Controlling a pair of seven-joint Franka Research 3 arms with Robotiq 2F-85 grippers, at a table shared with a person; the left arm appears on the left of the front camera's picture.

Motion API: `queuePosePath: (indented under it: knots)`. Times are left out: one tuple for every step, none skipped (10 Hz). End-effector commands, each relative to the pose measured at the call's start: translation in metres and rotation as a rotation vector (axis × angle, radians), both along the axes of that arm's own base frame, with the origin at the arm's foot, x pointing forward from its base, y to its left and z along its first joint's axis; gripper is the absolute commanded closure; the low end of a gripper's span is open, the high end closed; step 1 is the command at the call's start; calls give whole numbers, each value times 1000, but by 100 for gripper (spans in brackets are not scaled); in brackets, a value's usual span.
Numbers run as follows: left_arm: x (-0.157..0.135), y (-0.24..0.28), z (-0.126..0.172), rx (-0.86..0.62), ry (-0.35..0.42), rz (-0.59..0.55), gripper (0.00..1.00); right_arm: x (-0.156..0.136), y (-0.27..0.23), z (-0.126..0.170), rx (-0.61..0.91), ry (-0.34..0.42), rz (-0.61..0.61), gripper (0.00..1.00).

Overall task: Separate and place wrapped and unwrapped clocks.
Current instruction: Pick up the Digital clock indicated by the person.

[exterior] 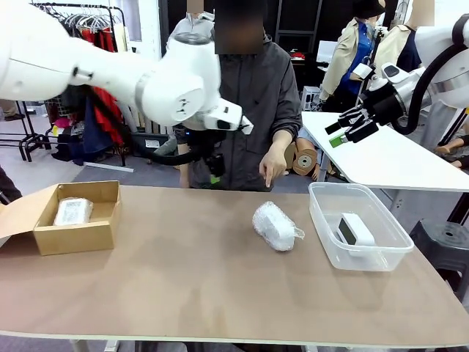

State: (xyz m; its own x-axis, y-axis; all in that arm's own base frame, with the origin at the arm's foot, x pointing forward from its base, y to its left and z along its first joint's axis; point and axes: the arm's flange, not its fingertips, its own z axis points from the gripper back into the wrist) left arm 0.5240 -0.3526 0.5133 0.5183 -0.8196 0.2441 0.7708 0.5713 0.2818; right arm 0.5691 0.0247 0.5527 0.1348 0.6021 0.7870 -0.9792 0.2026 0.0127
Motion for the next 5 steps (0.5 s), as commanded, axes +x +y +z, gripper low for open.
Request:
queuePosePath:
  knots:
    - [13,-47,-5,-31,-57,304,0,0,0,1,0,-3,4,0]
    - [19,-56,-12,-58,-8,434,0,0,0,1,0,-3,4,0]
    - [22,-66,-15,-122,2,468,0,0,0,1,0,-3,4,0]
    - [22,-71,-18,-155,28,459,0,0,0,1,0,-3,4,0]
    - [22,-68,-23,-174,29,440,0,0,0,1,0,-3,4,0]
